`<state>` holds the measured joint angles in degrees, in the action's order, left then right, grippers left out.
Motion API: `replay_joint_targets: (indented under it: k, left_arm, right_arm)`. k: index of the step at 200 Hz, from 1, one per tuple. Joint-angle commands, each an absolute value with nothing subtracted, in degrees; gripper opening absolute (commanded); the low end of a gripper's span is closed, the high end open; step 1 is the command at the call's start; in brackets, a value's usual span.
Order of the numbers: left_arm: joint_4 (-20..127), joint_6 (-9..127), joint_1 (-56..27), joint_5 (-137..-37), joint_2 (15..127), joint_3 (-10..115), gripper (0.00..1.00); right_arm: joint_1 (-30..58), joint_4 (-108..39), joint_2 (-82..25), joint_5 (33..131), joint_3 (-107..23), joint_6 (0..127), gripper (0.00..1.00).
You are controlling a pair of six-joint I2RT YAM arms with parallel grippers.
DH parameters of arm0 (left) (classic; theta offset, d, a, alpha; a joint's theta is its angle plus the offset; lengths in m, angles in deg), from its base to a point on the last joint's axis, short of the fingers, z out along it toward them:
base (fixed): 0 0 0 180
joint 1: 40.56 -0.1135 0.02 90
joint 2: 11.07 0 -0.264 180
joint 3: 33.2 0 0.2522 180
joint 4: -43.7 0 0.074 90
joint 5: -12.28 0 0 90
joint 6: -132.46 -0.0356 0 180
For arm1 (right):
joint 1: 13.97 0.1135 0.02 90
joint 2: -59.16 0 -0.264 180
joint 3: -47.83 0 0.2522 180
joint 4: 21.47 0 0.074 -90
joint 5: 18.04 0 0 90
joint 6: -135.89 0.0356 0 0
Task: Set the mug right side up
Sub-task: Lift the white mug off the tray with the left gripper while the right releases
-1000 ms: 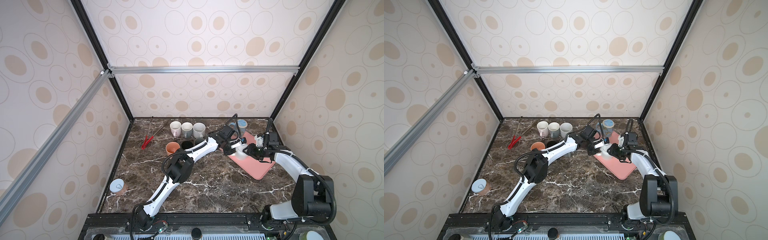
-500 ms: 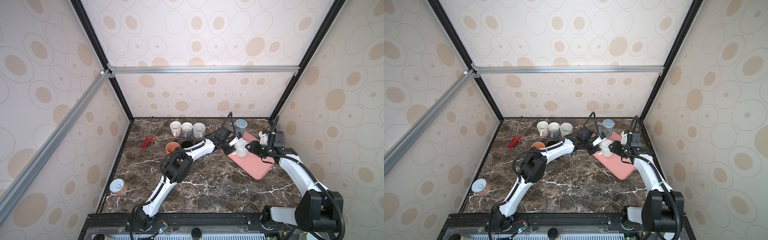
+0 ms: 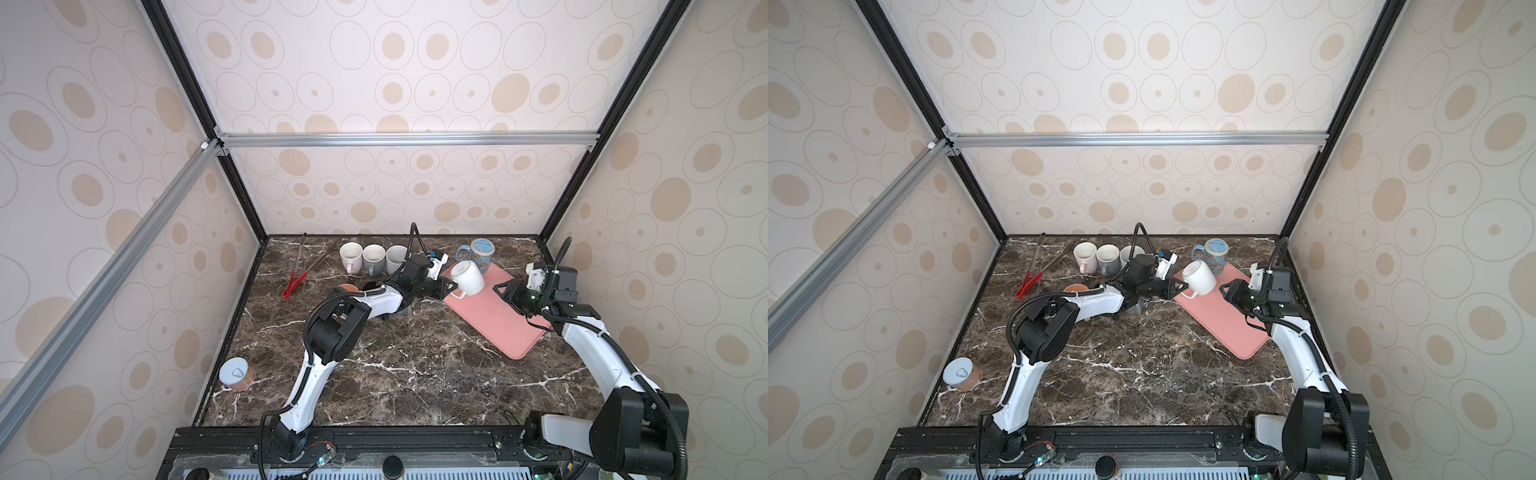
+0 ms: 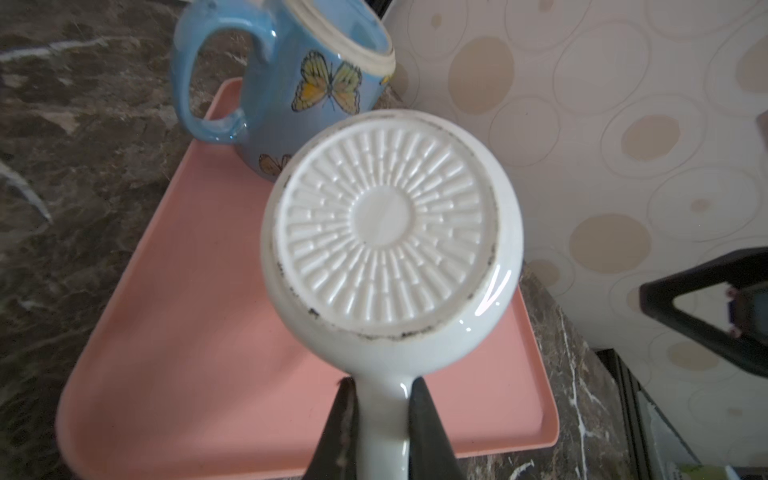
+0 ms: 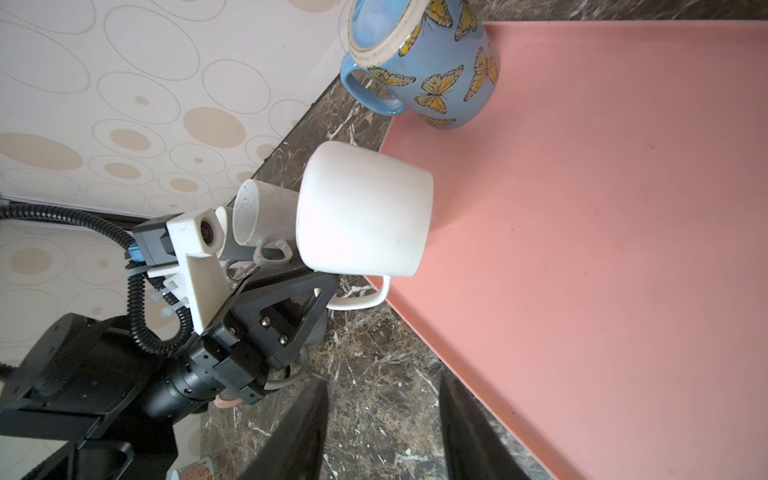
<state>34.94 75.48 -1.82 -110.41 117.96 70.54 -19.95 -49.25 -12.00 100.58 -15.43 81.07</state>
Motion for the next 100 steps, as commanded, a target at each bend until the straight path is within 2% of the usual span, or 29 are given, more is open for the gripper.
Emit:
replay_joint_targets:
  k: [1, 30, 74, 100]
  left_arm:
    - [19.1, 82.7, -1.9, -113.7, 111.2, 71.4, 0.0]
    - [13.5, 86.7, -1.8, -113.3, 108.7, 69.1, 0.0]
    - [4.3, 91.1, -1.9, -111.4, 103.4, 65.1, 0.0]
    - [2.4, 90.6, -1.9, -111.0, 99.0, 63.8, 0.0]
  right_arm:
    - [-20.1, -46.0, -10.3, 103.1, -14.3, 84.5, 0.47]
    - [-20.1, -42.4, -7.9, 105.2, -13.7, 86.2, 0.46]
    - [-20.0, -29.0, -1.3, 109.2, -11.5, 89.1, 0.46]
    - [-19.4, -19.1, 1.1, 113.1, -9.4, 90.6, 0.38]
